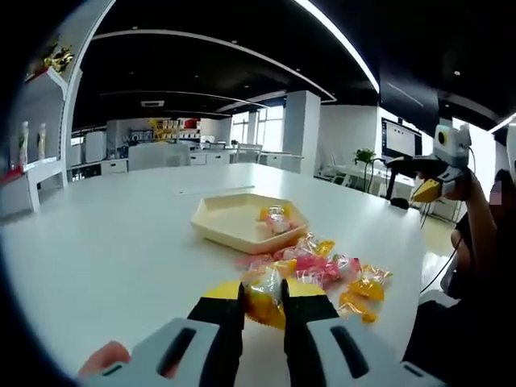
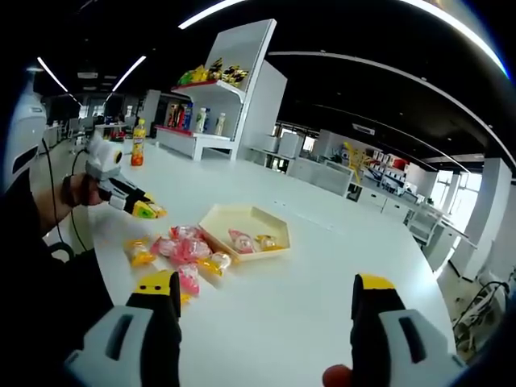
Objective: Pick up the marshmallows scattered on the table and place them into the bowl on the table
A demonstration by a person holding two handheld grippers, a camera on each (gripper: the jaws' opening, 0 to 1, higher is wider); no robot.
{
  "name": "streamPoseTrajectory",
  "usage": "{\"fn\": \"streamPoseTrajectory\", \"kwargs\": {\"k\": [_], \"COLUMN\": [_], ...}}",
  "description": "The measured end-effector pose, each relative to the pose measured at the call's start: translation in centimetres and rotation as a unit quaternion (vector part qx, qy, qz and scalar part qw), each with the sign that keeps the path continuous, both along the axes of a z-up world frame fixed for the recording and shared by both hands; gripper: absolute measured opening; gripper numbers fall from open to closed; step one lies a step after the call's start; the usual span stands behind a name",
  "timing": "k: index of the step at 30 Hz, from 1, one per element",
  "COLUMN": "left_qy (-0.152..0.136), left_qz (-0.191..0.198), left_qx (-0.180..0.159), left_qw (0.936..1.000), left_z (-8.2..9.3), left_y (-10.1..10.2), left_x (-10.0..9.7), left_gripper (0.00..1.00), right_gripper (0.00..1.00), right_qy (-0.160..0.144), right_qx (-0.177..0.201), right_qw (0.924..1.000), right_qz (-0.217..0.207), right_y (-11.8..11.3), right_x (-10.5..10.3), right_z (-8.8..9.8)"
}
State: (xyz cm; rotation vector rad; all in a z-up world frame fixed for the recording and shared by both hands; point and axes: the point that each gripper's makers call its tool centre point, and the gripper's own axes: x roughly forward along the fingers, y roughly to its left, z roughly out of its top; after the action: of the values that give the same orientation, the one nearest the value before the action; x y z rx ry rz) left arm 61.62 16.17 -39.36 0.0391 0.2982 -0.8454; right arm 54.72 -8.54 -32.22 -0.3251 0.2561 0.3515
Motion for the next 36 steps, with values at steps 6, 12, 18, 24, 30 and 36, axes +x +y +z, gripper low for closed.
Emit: {"fn": "streamPoseTrajectory", "kwargs": {"k": [6, 12, 18, 24, 30, 36], "left_qy": [0.007, -0.006, -0.013, -0.031, -0.042, -0.037], "left_qz": [-0.030, -0.033, -0.031, -0.031, -0.004, -0.008], "left_qx": [-0.024, -0.045, -0.051, -0.046, -0.058, -0.060], "left_qw": [0.9992, 0.9984, 0.9981, 0.9980, 0.9974, 0.9975], "left_z": [1.3, 3.4, 4.5, 6.3, 7.1, 6.5], "left_y": [-1.0, -1.3, -1.4, -1.8, -1.8, -2.8], "left_x": [-1.2, -1.4, -0.8, 0.6, 2.5, 3.3], "left_gripper": [0.18, 0.18, 0.18, 0.18, 0.18, 0.18], "right_gripper": [0.84, 0.84, 0.84, 0.84, 0.84, 0.84], "right_qy": [0.001, 0.001, 0.002, -0.002, -0.012, -0.006], "right_qx": [-0.001, -0.001, -0.006, -0.010, -0.008, -0.012], "right_qw": [1.0000, 1.0000, 1.0000, 0.9999, 0.9999, 0.9999], "right_qz": [0.000, -0.001, 0.002, 0.007, 0.004, 0.008], "right_y": [0.0, 0.0, 0.1, 0.2, 0.1, 0.4], "right_x": [0.0, 0.0, 0.0, -0.1, -0.2, -0.6], "right_z": [-0.1, -0.1, -0.1, 0.5, 0.9, 0.5]}}
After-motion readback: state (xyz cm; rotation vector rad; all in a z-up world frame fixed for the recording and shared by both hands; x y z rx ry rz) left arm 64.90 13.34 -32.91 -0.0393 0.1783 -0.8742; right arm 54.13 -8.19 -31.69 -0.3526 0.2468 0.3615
